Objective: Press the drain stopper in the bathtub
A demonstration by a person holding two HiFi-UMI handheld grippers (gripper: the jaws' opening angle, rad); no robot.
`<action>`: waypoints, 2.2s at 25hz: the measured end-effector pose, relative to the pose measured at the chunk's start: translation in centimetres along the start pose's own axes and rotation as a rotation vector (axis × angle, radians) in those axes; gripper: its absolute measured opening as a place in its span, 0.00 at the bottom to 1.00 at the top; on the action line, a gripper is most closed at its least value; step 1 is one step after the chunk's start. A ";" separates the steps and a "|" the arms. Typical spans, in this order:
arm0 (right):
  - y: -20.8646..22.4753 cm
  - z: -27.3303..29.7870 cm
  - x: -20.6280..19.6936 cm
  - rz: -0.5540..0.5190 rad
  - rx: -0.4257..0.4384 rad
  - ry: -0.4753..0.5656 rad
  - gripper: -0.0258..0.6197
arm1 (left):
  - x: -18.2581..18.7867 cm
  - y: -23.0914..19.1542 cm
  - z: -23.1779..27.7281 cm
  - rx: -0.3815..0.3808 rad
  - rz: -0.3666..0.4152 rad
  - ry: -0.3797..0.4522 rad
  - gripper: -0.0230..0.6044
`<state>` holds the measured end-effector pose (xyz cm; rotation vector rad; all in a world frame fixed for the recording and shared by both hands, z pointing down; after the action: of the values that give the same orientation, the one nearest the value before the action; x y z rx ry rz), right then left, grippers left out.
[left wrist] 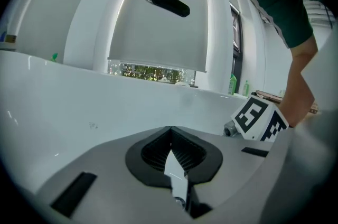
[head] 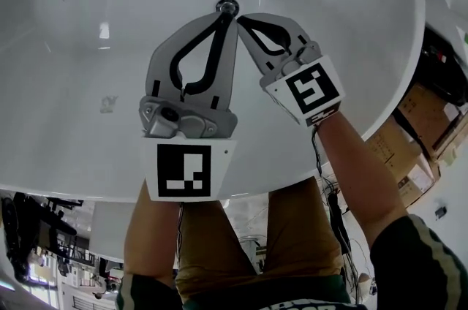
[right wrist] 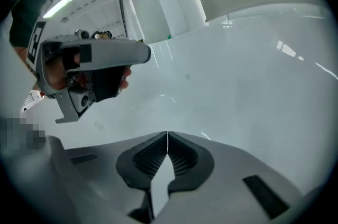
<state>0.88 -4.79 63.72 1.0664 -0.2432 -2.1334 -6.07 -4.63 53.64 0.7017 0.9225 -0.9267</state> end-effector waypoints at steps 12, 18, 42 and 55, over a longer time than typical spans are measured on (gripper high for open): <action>4.6 5.1 -6.9 -0.019 -0.083 -0.195 0.07 | -2.0 -0.3 0.7 -0.006 -0.028 0.029 0.05; 6.6 7.3 -9.5 -0.100 -0.159 -0.264 0.07 | -2.3 -0.8 0.5 0.008 -0.057 0.044 0.05; 9.1 14.7 -15.9 -0.224 -0.191 -0.481 0.06 | -6.9 -1.8 -1.7 0.030 -0.114 -0.015 0.05; 8.8 16.3 -16.5 -0.200 -0.240 -0.563 0.07 | -7.4 -1.7 -1.2 0.022 -0.093 -0.021 0.05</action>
<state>-0.37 -2.28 88.37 0.3481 -0.1386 -2.5343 -10.18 -1.78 59.50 0.6712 0.9343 -1.0262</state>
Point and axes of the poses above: the fingertips, and each gripper's own axes: z forward along the fingers, y to its right, x out of its top, the point moved 4 cm from there along -z, backward along the fingers, and after that the axes turned 14 degrees about z, right-handed, at the moved point
